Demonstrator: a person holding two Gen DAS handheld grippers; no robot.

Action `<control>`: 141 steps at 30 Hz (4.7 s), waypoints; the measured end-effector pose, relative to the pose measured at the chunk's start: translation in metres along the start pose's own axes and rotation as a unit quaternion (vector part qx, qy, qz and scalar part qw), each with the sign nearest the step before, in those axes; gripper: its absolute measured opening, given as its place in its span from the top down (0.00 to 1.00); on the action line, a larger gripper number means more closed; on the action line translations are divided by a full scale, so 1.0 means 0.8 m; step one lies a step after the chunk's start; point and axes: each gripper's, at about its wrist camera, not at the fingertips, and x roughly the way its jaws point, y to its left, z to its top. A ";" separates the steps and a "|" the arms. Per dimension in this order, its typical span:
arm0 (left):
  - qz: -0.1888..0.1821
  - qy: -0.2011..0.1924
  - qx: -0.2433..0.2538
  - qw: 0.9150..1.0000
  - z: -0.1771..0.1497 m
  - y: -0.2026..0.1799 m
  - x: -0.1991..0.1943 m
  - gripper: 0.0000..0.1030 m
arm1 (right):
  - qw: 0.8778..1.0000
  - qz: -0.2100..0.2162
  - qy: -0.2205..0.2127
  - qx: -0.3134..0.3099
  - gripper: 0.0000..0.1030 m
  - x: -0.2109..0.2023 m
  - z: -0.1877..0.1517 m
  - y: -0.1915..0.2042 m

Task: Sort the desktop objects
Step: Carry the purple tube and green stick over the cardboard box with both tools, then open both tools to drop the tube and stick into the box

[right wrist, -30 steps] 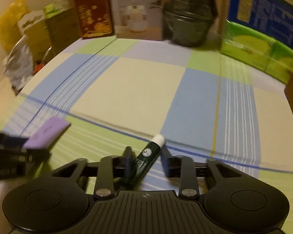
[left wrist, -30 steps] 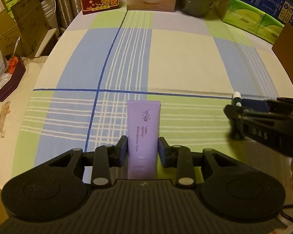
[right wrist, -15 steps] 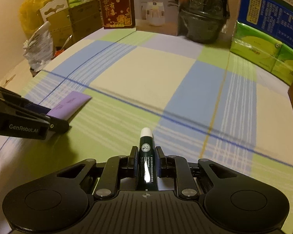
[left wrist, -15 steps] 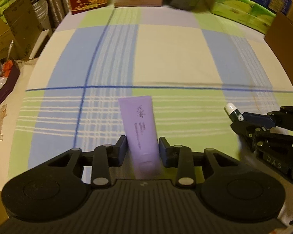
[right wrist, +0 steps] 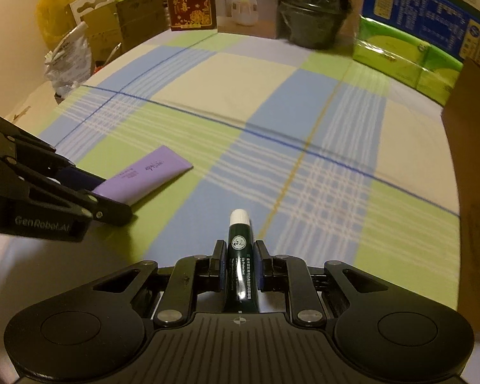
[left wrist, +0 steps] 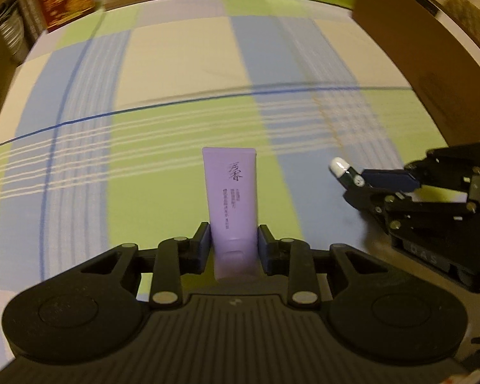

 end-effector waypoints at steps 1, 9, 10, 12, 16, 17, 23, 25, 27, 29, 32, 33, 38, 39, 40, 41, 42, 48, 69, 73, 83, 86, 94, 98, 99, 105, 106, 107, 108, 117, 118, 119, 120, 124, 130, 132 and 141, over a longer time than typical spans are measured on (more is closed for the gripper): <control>-0.004 0.001 0.006 1.000 -0.003 -0.008 0.000 0.75 | 1.000 -0.001 0.001 0.005 0.86 -0.004 -0.005 -0.003; 0.007 0.008 0.041 0.999 -0.006 -0.051 0.003 0.72 | 0.999 -0.016 0.004 0.047 0.86 -0.037 -0.039 -0.030; 0.008 0.008 0.040 0.999 -0.003 -0.053 0.004 0.71 | 0.998 -0.018 0.005 0.054 0.86 -0.042 -0.044 -0.034; 0.011 0.005 0.039 0.999 0.000 -0.056 0.007 0.69 | 0.998 -0.021 0.005 0.067 0.86 -0.050 -0.053 -0.042; 0.016 0.002 0.033 0.999 0.009 -0.060 0.013 0.66 | 0.995 -0.029 0.005 0.092 0.86 -0.069 -0.070 -0.056; 0.018 0.000 0.033 0.999 0.010 -0.061 0.014 0.67 | 0.995 -0.032 0.005 0.098 0.86 -0.074 -0.075 -0.060; 0.009 0.005 0.043 0.999 0.005 -0.078 0.009 0.73 | 0.990 -0.043 -0.004 0.137 0.86 -0.101 -0.099 -0.087; 0.003 0.006 0.047 0.999 0.000 -0.088 0.005 0.73 | 0.987 -0.046 -0.009 0.151 0.86 -0.110 -0.105 -0.097; 0.000 0.004 0.052 0.999 -0.002 -0.097 -0.002 0.73 | 0.985 -0.047 -0.014 0.163 0.86 -0.119 -0.110 -0.106; -0.004 0.000 0.055 0.998 -0.003 -0.105 -0.010 0.73 | 0.983 -0.048 -0.018 0.174 0.86 -0.128 -0.114 -0.115; -0.009 -0.010 0.057 0.998 -0.001 -0.118 -0.023 0.73 | 0.981 -0.046 -0.027 0.186 0.86 -0.143 -0.120 -0.127; -0.011 -0.015 0.059 0.998 0.000 -0.122 -0.028 0.73 | 0.980 -0.045 -0.030 0.189 0.86 -0.149 -0.122 -0.131; -0.030 -0.042 0.064 0.997 0.009 -0.146 -0.056 0.73 | 0.978 -0.035 -0.044 0.200 0.86 -0.174 -0.131 -0.141; -0.034 -0.047 0.066 0.996 0.012 -0.150 -0.060 0.73 | 0.978 -0.032 -0.048 0.201 0.86 -0.179 -0.132 -0.143; -0.038 -0.052 0.066 0.996 0.014 -0.156 -0.065 0.73 | 0.977 -0.028 -0.055 0.203 0.86 -0.186 -0.133 -0.146; -0.042 -0.056 0.066 0.995 0.017 -0.160 -0.070 0.73 | 0.977 -0.025 -0.060 0.205 0.86 -0.190 -0.133 -0.148; -0.047 -0.062 0.067 0.995 0.020 -0.165 -0.075 0.73 | 0.976 -0.021 -0.066 0.207 0.86 -0.196 -0.133 -0.150; -0.071 -0.093 0.078 0.990 0.039 -0.199 -0.098 0.73 | 0.973 -0.013 -0.102 0.206 0.86 -0.230 -0.125 -0.169; -0.133 -0.152 0.124 0.972 0.176 -0.347 -0.092 0.73 | 0.956 -0.046 -0.186 0.223 0.86 -0.282 -0.056 -0.332; -0.131 -0.148 0.130 0.972 0.203 -0.372 -0.071 0.73 | 0.953 -0.044 -0.179 0.241 0.86 -0.266 -0.048 -0.365; -0.117 -0.108 0.123 0.980 0.253 -0.404 0.006 0.73 | 0.949 -0.042 -0.148 0.274 0.86 -0.219 -0.030 -0.424; -0.116 -0.093 0.109 0.983 0.263 -0.406 0.027 0.73 | 0.948 -0.039 -0.138 0.283 0.86 -0.204 -0.024 -0.436; -0.104 -0.085 0.102 0.986 0.280 -0.414 0.060 0.72 | 0.947 -0.043 -0.115 0.296 0.86 -0.173 -0.007 -0.459; -0.099 -0.092 0.098 0.986 0.283 -0.416 0.066 0.73 | 0.946 -0.037 -0.112 0.301 0.86 -0.165 -0.002 -0.464; -0.098 -0.092 0.098 0.986 0.284 -0.416 0.066 0.73 | 0.946 -0.037 -0.111 0.302 0.86 -0.164 -0.002 -0.465; -0.094 -0.088 0.090 0.988 0.285 -0.409 0.067 0.72 | 0.946 -0.032 -0.105 0.305 0.86 -0.154 0.004 -0.469; -0.092 -0.087 0.090 0.988 0.284 -0.408 0.067 0.72 | 0.946 -0.031 -0.104 0.305 0.86 -0.153 0.004 -0.469; -0.090 -0.087 0.089 0.988 0.284 -0.407 0.067 0.72 | 0.946 -0.030 -0.105 0.306 0.86 -0.152 0.005 -0.469; -0.089 -0.088 0.090 0.988 0.284 -0.406 0.066 0.71 | 0.946 -0.029 -0.106 0.306 0.86 -0.151 0.006 -0.470; -0.074 -0.102 0.085 0.988 0.275 -0.396 0.041 0.42 | 0.939 -0.036 -0.169 0.298 0.33 -0.176 0.011 -0.466; -0.074 -0.105 0.085 0.988 0.274 -0.396 0.036 0.41 | 0.939 -0.036 -0.176 0.292 0.33 -0.182 0.010 -0.464; -0.074 -0.107 0.085 0.988 0.273 -0.394 0.032 0.39 | 0.941 -0.034 -0.177 0.287 0.31 -0.187 0.011 -0.463; -0.073 -0.108 0.084 0.988 0.271 -0.393 0.027 0.34 | 0.942 -0.033 -0.178 0.284 0.28 -0.191 0.011 -0.461; -0.064 -0.118 0.081 0.988 0.257 -0.389 0.005 0.20 | 0.935 -0.020 -0.197 0.294 0.07 -0.216 -0.002 -0.455; -0.046 -0.132 0.070 0.988 0.229 -0.374 -0.026 0.08 | 0.938 -0.033 -0.207 0.276 0.02 -0.249 -0.024 -0.429; -0.039 -0.140 0.068 0.987 0.218 -0.368 -0.037 0.07 | 0.941 -0.042 -0.204 0.266 0.02 -0.257 -0.033 -0.418; -0.016 -0.167 0.060 0.984 0.176 -0.343 -0.082 0.03 | 0.949 -0.083 -0.193 0.236 0.02 -0.289 -0.072 -0.350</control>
